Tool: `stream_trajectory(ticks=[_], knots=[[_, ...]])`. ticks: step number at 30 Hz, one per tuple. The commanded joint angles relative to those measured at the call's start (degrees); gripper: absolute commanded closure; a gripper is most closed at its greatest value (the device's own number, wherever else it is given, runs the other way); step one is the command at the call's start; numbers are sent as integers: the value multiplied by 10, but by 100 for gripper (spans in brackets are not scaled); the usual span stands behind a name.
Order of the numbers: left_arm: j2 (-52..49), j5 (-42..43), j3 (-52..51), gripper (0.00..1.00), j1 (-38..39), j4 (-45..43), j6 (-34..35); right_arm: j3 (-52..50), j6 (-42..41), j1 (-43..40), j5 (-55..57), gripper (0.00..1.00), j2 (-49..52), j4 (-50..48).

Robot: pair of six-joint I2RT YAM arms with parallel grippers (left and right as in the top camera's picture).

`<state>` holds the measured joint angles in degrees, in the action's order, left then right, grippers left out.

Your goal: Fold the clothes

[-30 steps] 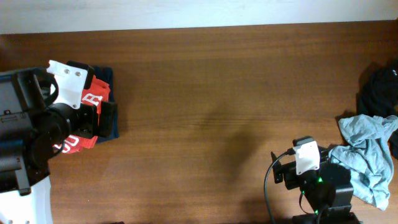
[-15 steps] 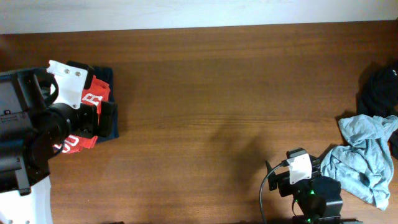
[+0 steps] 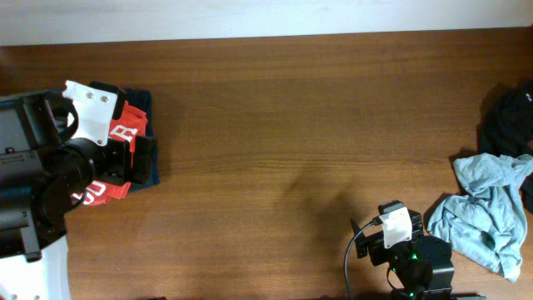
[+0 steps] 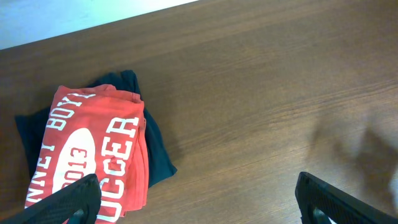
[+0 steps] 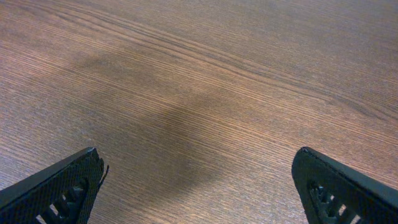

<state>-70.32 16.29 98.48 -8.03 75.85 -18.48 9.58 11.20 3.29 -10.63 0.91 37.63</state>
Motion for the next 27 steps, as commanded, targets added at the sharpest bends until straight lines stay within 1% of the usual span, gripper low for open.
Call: stream_trajectory(ticks=[1,22,25,27], knots=[[4,5,1,1,2,-1,-9,-3,4,-4,-12,1,-7,-2],[4,4,1,1,4,-1,-9,-3,4,-4,-12,1,-7,-2],[7,-35,0,1,4,-1,-9,-3,4,-4,-12,1,-7,-2],[15,-52,-7,1,4,-18,-9,-3,4,-4,-12,1,-7,-2]])
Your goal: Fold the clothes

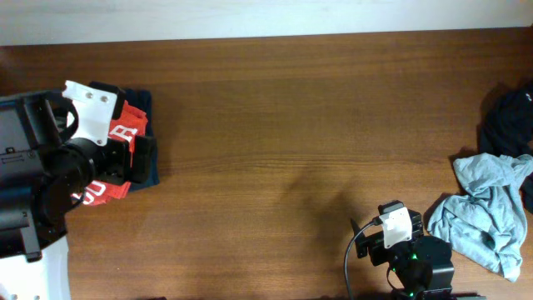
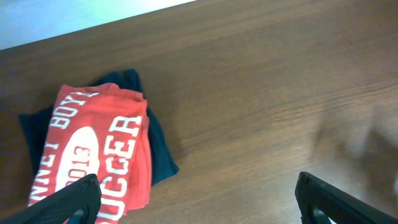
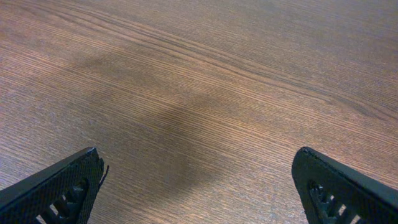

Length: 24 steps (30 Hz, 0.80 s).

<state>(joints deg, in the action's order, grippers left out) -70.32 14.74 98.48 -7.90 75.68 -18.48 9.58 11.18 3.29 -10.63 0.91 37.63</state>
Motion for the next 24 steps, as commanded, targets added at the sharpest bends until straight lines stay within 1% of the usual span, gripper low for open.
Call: stream_trajectory(ticks=[1,5,8,14,21,24], knots=[[21,-35,-14,0,3,-30,-9,-3,4,-4,-12,1,-7,-2],[65,-32,-82,1,15,-135,-9,-3,4,-4,-12,1,-7,-2],[117,-24,-176,1,23,-232,-9,-3,4,-4,-12,1,-7,-2],[236,-5,-395,1,23,-418,-3,-3,4,-4,-12,2,-7,-2],[389,14,-605,1,23,-515,-2,-3,4,-4,-12,1,-7,-2],[458,27,-670,1,23,-530,2,-3,4,-4,-12,1,-7,-2]])
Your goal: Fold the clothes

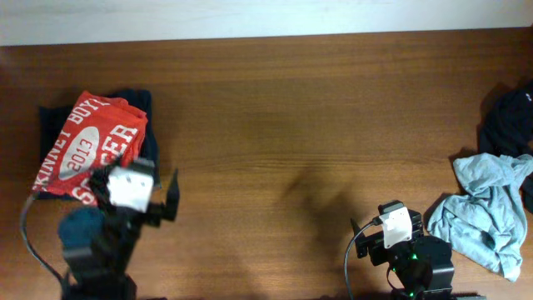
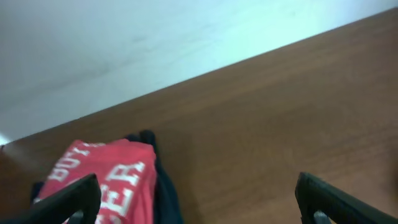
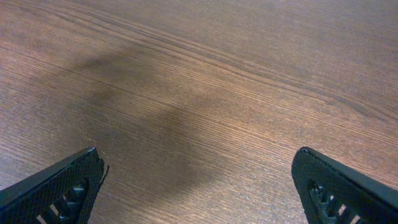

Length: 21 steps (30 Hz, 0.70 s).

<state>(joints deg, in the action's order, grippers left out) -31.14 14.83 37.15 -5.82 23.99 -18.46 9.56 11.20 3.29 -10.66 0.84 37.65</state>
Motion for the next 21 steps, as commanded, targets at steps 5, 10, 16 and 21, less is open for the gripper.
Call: stream_trajectory(ticks=[5,10,16,21], knots=[[180,24,-154,1,2,-17,26,-2,4,-4,-11,1,-6,-2],[249,24,-235,1,2,-57,45,-2,4,-4,-11,1,-6,-2],[290,24,-295,1,2,-112,50,-2,4,-4,-11,1,-6,-2],[308,19,-322,1,7,-120,49,-2,4,-4,-11,1,-6,-2]])
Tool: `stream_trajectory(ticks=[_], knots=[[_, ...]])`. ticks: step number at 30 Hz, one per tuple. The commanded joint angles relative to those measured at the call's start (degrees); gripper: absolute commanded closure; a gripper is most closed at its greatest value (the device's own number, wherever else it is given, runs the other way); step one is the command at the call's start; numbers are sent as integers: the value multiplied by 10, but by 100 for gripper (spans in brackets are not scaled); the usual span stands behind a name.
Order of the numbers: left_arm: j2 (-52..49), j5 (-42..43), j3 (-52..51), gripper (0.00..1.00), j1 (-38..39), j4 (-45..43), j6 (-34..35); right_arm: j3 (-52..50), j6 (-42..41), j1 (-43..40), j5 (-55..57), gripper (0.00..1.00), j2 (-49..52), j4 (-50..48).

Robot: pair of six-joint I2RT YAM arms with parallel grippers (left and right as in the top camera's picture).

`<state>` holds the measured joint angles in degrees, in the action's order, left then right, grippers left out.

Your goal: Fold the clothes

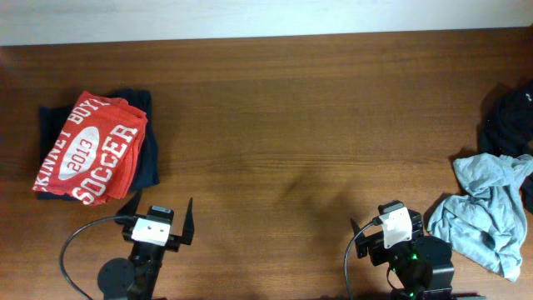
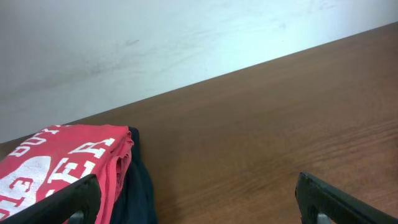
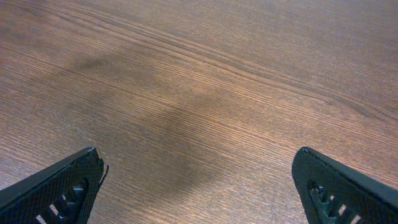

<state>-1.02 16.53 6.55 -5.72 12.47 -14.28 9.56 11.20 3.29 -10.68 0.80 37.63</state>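
A folded red shirt with white lettering (image 1: 90, 148) lies on a folded dark navy garment (image 1: 148, 162) at the table's left; the left wrist view shows the same red shirt (image 2: 59, 155) at its lower left. A crumpled light blue shirt (image 1: 483, 212) lies at the right edge. My left gripper (image 1: 160, 215) sits at the front edge, just in front of the stack, open and empty (image 2: 198, 202). My right gripper (image 1: 390, 218) sits at the front right, open over bare wood (image 3: 199, 186).
A black garment (image 1: 510, 121) is bunched at the far right edge behind the blue shirt. The wooden table (image 1: 300, 125) runs back to a pale wall (image 2: 186, 37). Both arm bases stand at the front edge.
My left arm has drawn back from just in front of the stack to the table's front edge, and its camera now looks low across the table. The right arm has not moved.
My left arm first hung over the red and navy stack at the far left, open, and stayed there. Then it stood in front of the stack, leaving it uncovered. Now it rests at the front edge. The right arm and the clothes on the right stayed put.
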Motion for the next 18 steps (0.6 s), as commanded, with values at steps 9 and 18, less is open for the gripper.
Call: stream_trajectory(ticks=[9,18], knots=[[7,-48,-28,1,10,-9,14,-2,4,-4,-11,1,-6,-2],[7,-48,-28,1,10,-9,14,-2,4,-4,-11,1,-6,-2]])
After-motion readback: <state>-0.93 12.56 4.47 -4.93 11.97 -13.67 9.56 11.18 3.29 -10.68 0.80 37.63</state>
